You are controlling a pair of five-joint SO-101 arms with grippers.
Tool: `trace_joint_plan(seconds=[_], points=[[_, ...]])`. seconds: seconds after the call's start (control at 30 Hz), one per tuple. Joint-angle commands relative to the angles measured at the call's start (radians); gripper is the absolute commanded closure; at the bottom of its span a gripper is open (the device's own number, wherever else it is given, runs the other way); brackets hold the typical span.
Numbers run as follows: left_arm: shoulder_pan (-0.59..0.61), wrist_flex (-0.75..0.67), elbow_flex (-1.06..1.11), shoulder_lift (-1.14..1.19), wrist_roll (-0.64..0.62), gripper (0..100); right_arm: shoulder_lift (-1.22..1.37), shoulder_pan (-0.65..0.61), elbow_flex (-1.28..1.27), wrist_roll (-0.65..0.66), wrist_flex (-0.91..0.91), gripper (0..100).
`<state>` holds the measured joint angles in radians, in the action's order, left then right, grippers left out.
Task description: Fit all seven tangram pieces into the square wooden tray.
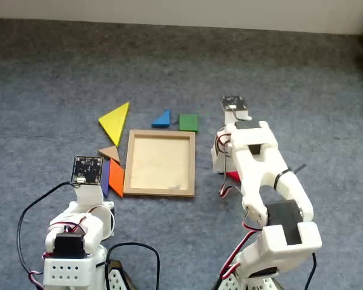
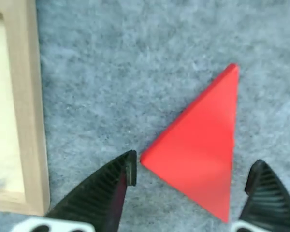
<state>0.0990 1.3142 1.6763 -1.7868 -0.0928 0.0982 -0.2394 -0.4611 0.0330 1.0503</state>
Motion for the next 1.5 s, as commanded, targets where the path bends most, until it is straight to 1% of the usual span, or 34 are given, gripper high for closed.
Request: trace_joint_plan(seconds=[0.0,0.53,0.73,0.93,1.47], points=[[0.015,0.005,0.019,-0.013,0.006,99,-0.013,0.012,0.048,0.011,0.002,65.2],[0.015,0.005,0.019,-0.013,0.006,99,-0.012,0.013,0.045,0.012,-0.028,65.2],[0.015,0.005,0.019,-0.013,0.006,99,-0.012,0.041,0.044,0.012,-0.028,65.3],[0.015,0.005,0.019,-0.013,0.006,99,-0.012,0.044,0.042,0.012,-0.028,70.2],[0.015,0.005,0.019,-0.013,0.006,99,-0.010,0.039,-0.005,0.012,-0.027,70.3]])
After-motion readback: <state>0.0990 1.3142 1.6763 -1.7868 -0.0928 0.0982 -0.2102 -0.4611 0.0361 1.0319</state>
